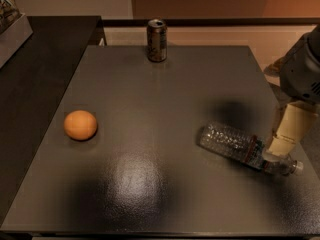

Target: Place water bottle upright

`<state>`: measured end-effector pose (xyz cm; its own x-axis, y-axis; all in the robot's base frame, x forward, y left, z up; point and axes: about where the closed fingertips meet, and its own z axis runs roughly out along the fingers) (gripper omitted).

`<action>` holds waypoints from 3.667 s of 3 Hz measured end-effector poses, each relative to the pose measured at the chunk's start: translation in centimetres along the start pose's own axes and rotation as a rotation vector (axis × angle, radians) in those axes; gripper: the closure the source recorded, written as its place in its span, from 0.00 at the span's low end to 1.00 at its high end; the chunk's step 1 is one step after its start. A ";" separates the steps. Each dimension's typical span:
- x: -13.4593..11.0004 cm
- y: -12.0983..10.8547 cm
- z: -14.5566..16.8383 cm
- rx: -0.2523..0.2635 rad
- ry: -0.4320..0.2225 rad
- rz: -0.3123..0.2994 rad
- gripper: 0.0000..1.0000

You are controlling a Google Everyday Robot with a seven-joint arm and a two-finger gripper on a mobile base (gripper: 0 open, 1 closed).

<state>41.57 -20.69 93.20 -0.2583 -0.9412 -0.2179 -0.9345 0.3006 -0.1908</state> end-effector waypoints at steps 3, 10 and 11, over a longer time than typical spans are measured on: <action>0.7 0.4 7.0 -0.063 0.054 0.113 0.00; -0.9 1.0 4.9 -0.002 0.115 -0.003 1.00; -2.3 -0.2 3.0 0.078 0.099 -0.168 1.00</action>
Offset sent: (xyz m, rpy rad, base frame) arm 0.0180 0.0089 -0.0805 0.0147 0.1073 -0.0996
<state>43.04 -18.11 90.91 -0.1273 -0.9885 -0.0820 -0.9456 0.1459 -0.2906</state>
